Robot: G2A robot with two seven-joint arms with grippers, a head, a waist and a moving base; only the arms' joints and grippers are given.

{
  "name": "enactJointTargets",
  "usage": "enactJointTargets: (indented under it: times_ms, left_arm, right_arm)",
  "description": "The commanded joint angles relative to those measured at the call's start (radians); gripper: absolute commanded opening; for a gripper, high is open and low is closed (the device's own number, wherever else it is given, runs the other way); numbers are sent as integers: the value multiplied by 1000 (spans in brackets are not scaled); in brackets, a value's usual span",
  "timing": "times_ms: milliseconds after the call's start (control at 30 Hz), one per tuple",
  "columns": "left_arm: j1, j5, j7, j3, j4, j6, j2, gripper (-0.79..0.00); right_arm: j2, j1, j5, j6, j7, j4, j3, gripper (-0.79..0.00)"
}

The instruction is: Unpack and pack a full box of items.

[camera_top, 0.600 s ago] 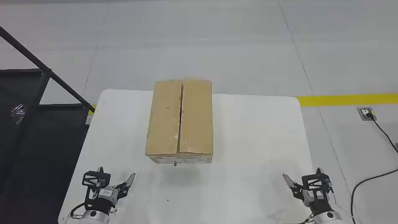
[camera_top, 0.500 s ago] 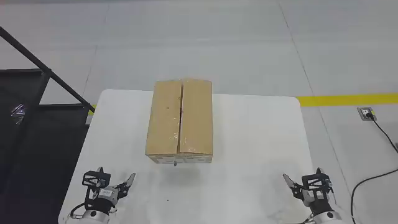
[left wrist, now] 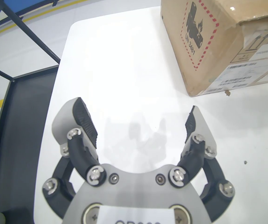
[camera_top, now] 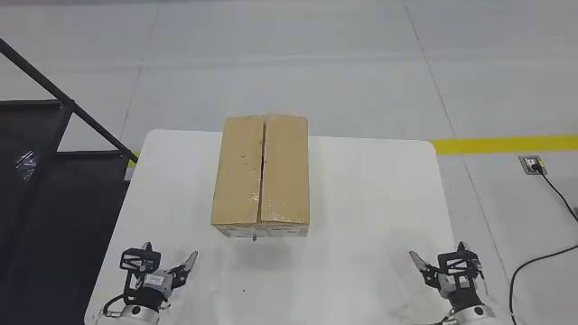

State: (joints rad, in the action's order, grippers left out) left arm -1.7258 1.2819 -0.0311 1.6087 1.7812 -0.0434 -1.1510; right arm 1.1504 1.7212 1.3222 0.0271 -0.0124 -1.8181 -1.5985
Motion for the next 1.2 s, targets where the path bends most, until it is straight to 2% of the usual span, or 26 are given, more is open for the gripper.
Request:
enactJointTargets:
  times_ms: [0, 267, 467, 567, 933, 1033, 1167]
  left_arm:
    - [11, -18, -35, 8, -15, -11, -1, 0]
    - [94, -107, -140, 27, -104, -82, -5, 0]
    - [135, -151, -188, 52, -137, -137, -4, 0]
    - [135, -151, -188, 52, -137, -137, -4, 0]
    - [137, -153, -184, 52, -137, -133, -5, 0]
    - [169, -163, -157, 35, -146, -106, -9, 0]
    - [228, -167, -138, -1, -188, -89, -15, 0]
  right_arm:
    - [0, -6, 1, 11, 0, -12, 1, 0]
    - [7, -79, 98, 26, 54, -96, 98, 0]
    - [24, -175, 220, -44, 42, -158, 238, 0]
    - [27, -205, 292, -56, 97, -172, 262, 0]
    - [27, -208, 292, -49, 93, -171, 265, 0]
    - [30, -258, 347, 6, 72, -163, 317, 0]
    - [43, -363, 460, 45, 125, -118, 427, 0]
